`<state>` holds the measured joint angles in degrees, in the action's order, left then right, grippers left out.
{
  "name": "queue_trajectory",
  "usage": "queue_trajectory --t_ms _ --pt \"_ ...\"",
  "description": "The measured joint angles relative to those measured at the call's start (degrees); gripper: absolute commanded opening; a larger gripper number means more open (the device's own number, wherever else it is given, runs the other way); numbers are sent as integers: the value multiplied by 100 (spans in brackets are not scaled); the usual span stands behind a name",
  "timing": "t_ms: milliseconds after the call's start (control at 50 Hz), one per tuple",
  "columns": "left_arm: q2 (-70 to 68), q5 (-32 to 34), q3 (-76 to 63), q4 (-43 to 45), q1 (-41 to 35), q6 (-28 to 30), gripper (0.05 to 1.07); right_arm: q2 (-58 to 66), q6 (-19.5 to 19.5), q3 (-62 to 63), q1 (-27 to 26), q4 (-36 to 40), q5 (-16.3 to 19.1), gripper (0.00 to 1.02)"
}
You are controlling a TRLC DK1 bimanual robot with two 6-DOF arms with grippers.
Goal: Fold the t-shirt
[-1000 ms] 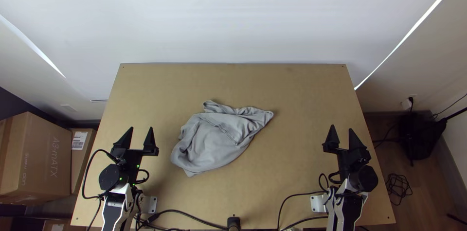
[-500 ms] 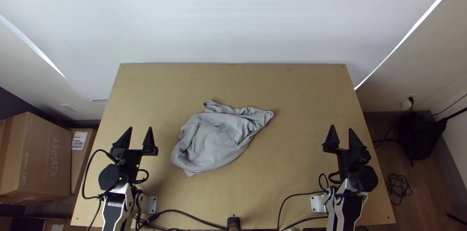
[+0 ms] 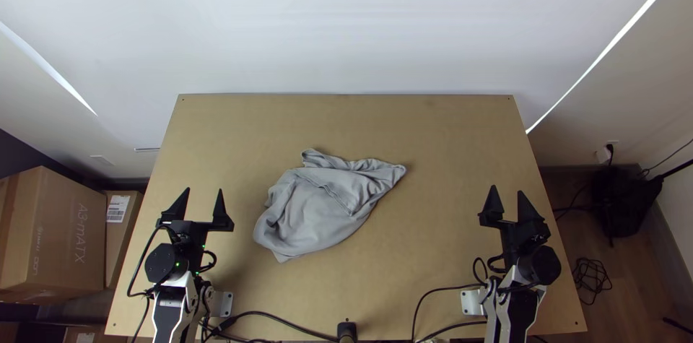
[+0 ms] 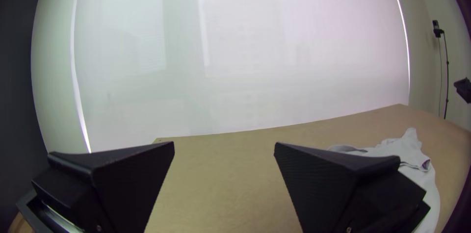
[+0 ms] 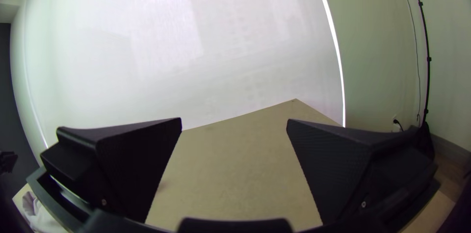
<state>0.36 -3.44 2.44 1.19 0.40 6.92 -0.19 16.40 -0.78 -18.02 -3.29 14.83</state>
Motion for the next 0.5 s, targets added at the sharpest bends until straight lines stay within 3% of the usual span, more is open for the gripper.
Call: queue_trajectory --t_ms 500 --pt "2 20 870 -1405 -468 1001 103 0 0 0 0 0 0 99"
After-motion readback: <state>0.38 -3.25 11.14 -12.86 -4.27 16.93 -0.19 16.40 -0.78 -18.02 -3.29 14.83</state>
